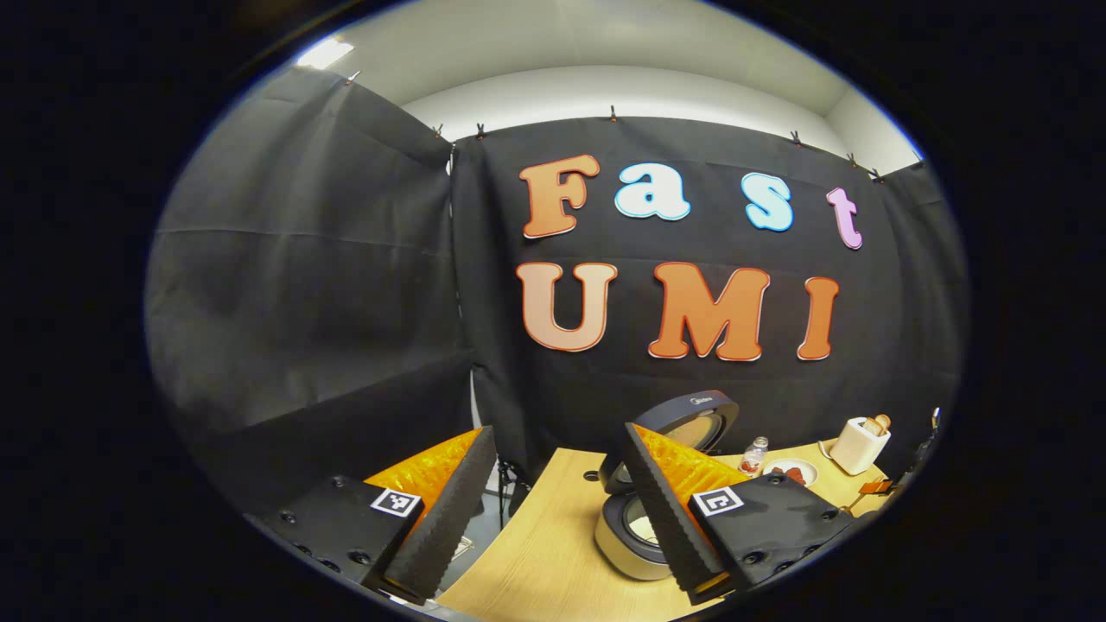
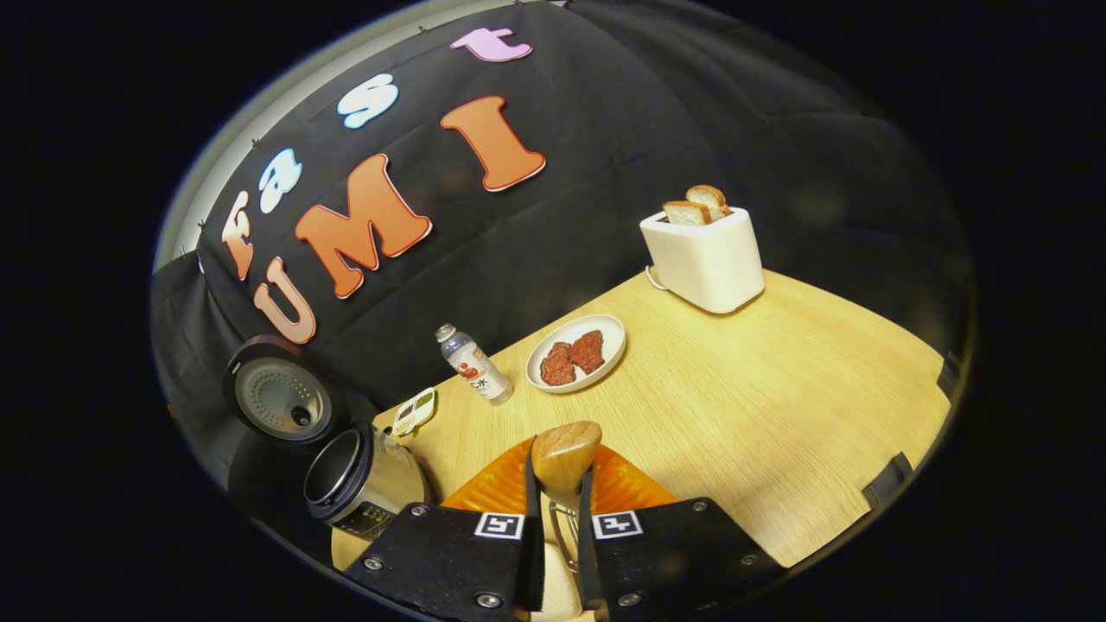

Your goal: Close the left gripper, press the button to open the rice cooker; take a wooden spoon from the chopstick holder with the right hand, scoop a spoonful of rice and pour it into the rice cooker, then put the wooden spoon back into the chopstick holder.

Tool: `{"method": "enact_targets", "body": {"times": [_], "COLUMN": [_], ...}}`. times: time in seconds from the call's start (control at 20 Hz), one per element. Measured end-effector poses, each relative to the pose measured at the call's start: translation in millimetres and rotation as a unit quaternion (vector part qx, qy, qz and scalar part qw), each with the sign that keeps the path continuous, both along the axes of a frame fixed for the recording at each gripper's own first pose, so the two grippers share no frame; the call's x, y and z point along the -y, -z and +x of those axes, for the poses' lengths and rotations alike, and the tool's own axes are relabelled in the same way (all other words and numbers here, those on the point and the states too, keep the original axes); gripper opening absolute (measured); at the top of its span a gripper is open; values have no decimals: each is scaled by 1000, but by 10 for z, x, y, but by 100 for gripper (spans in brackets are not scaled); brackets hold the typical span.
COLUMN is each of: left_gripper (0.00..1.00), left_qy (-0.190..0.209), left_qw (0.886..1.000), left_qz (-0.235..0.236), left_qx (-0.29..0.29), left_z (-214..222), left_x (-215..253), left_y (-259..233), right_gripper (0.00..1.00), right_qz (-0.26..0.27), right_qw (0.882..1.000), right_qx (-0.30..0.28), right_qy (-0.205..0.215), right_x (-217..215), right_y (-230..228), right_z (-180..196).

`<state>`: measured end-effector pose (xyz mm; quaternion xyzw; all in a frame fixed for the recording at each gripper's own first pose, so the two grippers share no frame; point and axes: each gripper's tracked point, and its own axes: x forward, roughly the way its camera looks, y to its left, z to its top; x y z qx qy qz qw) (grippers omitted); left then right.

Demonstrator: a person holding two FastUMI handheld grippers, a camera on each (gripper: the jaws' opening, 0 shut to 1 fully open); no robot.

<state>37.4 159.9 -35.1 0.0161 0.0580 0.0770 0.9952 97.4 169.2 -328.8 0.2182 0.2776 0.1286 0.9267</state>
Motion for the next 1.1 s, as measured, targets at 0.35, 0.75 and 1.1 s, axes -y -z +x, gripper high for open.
{"method": "enact_targets", "body": {"times": [0.35,0.75,1.1], "left_gripper": [100,96,100], "left_qy": [26,26,63], "left_qw": [1000,1000,997], "left_qz": [13,1,-26], "left_qx": [-12,11,35], "left_z": [31,76,260], "left_x": [187,289,526], "left_y": [19,-175,-430], "right_gripper": [24,94,94], "right_qz": [21,-59,-150], "right_qw": [999,997,981], "right_qx": [-32,10,115], "right_qy": [20,54,42], "right_x": [335,700,742], "right_y": [83,-398,-1673], "right_z": [-53,67,238]}}
